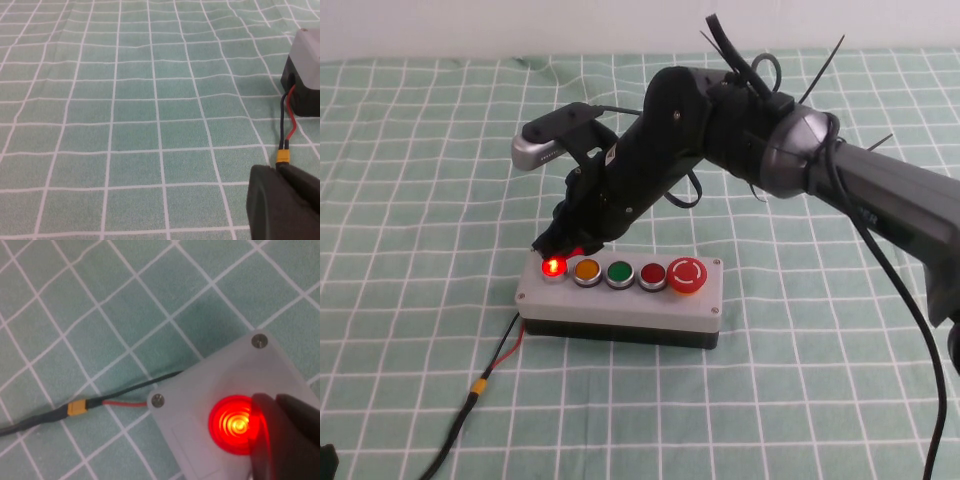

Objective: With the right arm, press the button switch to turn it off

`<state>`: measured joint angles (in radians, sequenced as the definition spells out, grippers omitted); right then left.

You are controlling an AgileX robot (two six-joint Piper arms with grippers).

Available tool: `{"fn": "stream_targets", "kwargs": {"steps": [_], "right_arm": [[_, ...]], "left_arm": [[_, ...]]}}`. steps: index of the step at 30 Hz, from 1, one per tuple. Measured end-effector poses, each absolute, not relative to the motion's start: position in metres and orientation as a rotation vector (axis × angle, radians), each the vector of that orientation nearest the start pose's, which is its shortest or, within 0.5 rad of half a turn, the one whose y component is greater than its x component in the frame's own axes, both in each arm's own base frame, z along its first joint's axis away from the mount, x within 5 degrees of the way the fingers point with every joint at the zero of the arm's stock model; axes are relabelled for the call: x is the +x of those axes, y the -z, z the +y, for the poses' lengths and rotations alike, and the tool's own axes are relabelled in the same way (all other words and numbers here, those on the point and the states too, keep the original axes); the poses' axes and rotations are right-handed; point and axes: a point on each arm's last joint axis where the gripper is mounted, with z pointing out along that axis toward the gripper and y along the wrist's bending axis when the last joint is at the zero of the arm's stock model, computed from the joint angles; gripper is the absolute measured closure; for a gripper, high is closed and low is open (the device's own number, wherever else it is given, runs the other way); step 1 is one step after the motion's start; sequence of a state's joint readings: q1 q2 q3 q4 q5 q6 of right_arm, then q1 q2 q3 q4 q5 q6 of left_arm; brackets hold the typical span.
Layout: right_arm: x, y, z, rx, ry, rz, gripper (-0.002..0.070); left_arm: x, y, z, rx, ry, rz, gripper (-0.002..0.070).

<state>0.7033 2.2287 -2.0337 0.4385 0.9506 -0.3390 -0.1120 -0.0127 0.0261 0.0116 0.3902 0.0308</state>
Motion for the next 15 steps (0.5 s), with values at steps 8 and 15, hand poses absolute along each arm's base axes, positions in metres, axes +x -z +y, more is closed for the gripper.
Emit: {"fn": "stream_targets", "kwargs": {"steps": [8,15], "right_arm": [[0.357,-0.285,0.343,-1.146,-0.671,2.308,0.0692],[0.335,-0.37,0.324,-1.133,-0.667,2.126,0.0692]], "left_arm": [[0.052,-0.17,-0.005,0.142,0.044,1.882,0.0678],[0.052,-0.17,-0.005,0.142,0.044,1.882,0.0678]]}}
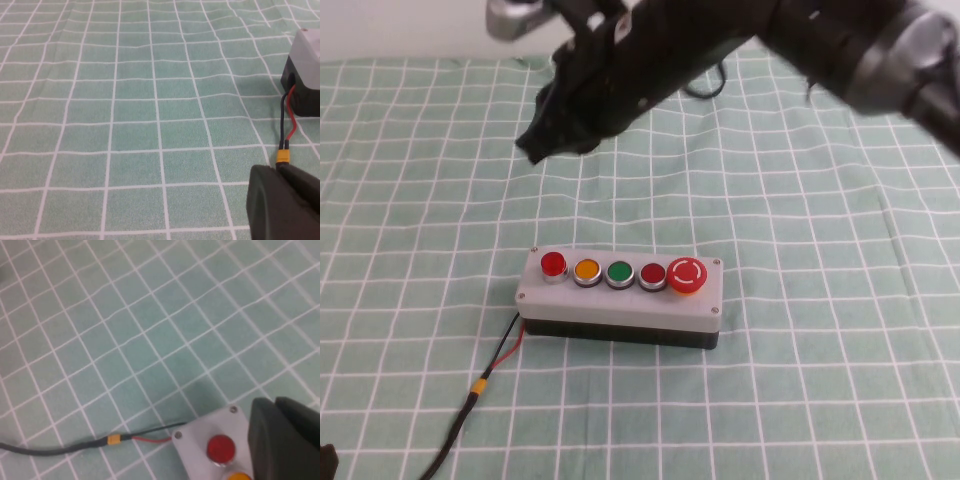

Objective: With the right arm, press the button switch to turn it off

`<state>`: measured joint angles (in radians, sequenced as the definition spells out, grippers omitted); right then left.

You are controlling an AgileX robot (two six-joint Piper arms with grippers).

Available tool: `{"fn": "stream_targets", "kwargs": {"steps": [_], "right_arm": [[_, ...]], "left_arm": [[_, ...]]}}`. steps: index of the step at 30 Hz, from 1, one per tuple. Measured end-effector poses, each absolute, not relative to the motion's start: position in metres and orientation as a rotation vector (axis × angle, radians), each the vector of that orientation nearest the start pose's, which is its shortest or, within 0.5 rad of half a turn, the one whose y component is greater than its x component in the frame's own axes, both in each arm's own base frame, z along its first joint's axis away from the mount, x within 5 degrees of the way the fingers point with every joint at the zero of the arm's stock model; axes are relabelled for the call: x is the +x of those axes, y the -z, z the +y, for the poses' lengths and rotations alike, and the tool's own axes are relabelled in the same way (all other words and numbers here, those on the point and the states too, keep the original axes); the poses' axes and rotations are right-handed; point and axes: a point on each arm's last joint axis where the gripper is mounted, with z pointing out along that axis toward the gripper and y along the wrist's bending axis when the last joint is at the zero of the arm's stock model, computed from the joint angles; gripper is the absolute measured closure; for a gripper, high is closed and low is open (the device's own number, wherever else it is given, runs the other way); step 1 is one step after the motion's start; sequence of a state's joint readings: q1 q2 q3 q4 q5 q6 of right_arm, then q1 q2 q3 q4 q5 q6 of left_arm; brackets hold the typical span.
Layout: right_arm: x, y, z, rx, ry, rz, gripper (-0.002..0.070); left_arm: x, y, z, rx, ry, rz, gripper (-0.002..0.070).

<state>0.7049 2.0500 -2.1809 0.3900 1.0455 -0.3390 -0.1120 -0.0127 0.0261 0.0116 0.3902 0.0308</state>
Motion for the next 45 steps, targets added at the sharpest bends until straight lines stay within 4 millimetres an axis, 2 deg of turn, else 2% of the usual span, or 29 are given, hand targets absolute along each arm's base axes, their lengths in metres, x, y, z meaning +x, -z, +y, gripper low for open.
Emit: {"fn": "stream_targets", "kwargs": {"steps": [4,9,12,15,19,27,32,37,45], "right_arm": [[0.319,-0.403,0.302,-1.113,-0.564,2.127,0.0692],[0.295,-0.446,0.264,-1.023,-0.38,2.143,0.0692],[0.274,-0.476,0.24,-0.951,-0.353,2.107,0.0692],[0.25,-0.493,0.218,-0.899,-0.359,2.078,0.0692],[0.218,-0.491,0.189,-0.838,-0.386,2.061,0.0692],[0.157,-0.445,0.137,-0.771,-0.42,2.061,0.0692],[0.124,-0.428,0.108,-0.773,-0.423,2.067,0.0692],[0.108,-0.416,0.096,-0.794,-0.411,2.121,0.0692],[0.102,-0.408,0.095,-0.83,-0.426,2.219,0.0692]], "left_arm": [[0.052,-0.17,-0.005,0.142,0.044,1.882,0.0678],[0.052,-0.17,-0.005,0.142,0.044,1.882,0.0678],[0.052,-0.17,-0.005,0.142,0.044,1.882,0.0678],[0.052,-0.17,-0.005,0.142,0.044,1.882,0.0678],[0.052,-0.17,-0.005,0.142,0.044,1.882,0.0678],[0.052,-0.17,-0.005,0.142,0.044,1.882,0.0678],[0.052,-0.17,-0.005,0.142,0.044,1.882,0.0678],[0.052,-0.17,-0.005,0.142,0.044,1.882,0.0678],[0.052,-0.17,-0.005,0.142,0.044,1.882,0.0678]]}}
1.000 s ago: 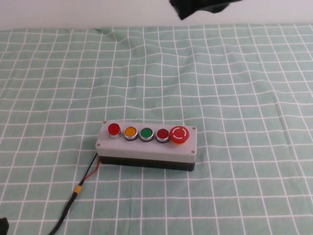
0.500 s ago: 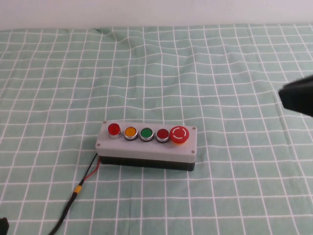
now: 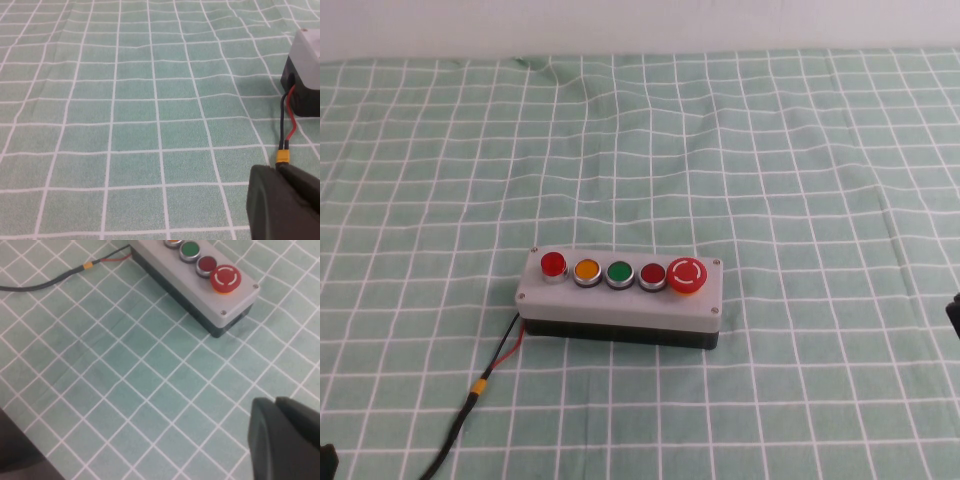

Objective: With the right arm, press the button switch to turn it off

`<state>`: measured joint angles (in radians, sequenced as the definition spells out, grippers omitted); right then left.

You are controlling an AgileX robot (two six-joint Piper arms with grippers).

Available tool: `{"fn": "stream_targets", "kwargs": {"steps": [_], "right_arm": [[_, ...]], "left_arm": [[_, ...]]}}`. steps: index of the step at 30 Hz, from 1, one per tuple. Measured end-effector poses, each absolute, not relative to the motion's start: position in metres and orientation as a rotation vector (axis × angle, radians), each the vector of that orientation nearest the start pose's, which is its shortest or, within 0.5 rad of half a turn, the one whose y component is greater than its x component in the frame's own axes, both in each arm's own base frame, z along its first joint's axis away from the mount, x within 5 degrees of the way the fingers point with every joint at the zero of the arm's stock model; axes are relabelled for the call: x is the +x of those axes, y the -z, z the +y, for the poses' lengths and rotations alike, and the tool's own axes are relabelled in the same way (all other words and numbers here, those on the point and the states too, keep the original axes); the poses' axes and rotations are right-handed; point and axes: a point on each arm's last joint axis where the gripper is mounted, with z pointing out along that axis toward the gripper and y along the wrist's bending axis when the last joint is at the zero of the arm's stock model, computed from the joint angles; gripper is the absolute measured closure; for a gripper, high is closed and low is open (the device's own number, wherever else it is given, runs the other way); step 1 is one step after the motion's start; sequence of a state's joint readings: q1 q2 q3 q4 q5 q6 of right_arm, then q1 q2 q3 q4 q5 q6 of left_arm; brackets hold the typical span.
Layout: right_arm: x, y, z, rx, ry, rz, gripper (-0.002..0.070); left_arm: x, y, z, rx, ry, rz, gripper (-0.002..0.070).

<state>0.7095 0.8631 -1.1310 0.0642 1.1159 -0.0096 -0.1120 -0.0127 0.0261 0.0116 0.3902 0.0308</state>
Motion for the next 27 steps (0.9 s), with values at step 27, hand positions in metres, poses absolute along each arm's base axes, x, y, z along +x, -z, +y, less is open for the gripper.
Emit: {"fn": "stream_targets", "kwargs": {"steps": [27], "right_arm": [[0.044,-0.298,0.011,-0.135,-0.172,1.706,0.0692]], "left_arm": [[0.052,-0.17,-0.005,0.142,0.044,1.882,0.0678]]}}
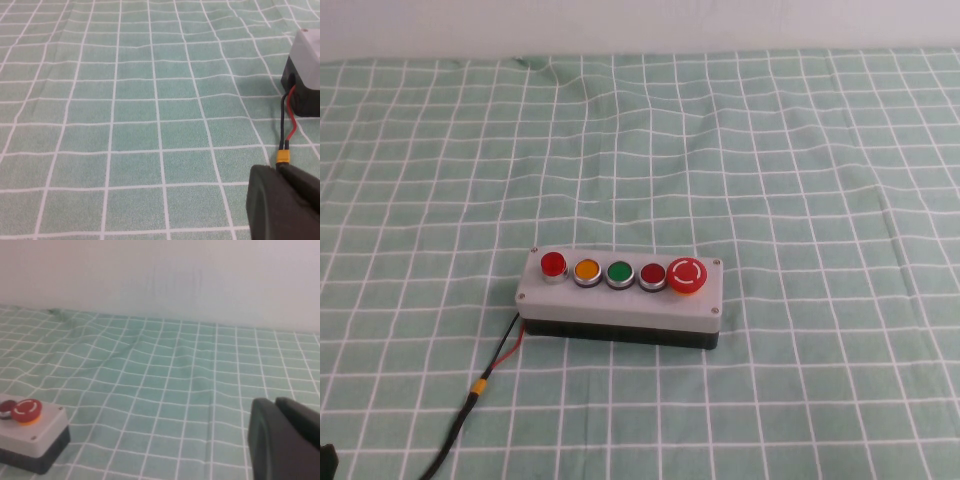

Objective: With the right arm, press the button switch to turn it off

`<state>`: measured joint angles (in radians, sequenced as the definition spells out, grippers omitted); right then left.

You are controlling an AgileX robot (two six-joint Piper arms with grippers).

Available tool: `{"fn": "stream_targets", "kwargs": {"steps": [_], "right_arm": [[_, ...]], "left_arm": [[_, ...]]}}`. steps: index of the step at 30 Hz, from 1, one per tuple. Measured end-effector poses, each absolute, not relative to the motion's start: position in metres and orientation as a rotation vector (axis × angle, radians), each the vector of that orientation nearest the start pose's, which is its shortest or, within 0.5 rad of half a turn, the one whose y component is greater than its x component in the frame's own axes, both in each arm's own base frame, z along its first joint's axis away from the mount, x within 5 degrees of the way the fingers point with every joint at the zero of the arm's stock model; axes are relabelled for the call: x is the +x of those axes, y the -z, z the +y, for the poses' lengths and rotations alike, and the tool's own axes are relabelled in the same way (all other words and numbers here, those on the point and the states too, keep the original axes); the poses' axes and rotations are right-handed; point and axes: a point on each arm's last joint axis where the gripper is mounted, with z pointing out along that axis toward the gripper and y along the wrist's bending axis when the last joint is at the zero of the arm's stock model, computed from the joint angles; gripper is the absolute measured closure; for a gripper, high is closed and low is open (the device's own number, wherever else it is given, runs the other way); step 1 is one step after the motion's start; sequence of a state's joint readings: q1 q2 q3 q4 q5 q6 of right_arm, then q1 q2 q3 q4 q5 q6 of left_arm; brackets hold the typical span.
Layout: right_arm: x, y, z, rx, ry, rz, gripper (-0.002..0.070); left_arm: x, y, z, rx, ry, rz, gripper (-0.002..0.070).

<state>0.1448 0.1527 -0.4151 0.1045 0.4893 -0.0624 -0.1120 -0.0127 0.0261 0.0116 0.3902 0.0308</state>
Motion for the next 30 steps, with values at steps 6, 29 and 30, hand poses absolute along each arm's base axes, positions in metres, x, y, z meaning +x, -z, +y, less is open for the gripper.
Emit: {"fn": "stream_targets", "kwargs": {"steps": [6,29,30], "right_arm": [[0.045,-0.233,0.007,-0.067,-0.124,1.706,0.0692],[0.053,-0.173,0.008,-0.025,-0.143,1.862,0.0692],[0.053,-0.173,0.008,-0.025,-0.143,1.862,0.0692]], "left_arm": [[0.052,-0.17,-0.005,0.142,0.044,1.882,0.0678],[0.052,-0.17,-0.005,0.142,0.044,1.882,0.0678],[0.052,-0.17,-0.005,0.142,0.044,1.882,0.0678]]}}
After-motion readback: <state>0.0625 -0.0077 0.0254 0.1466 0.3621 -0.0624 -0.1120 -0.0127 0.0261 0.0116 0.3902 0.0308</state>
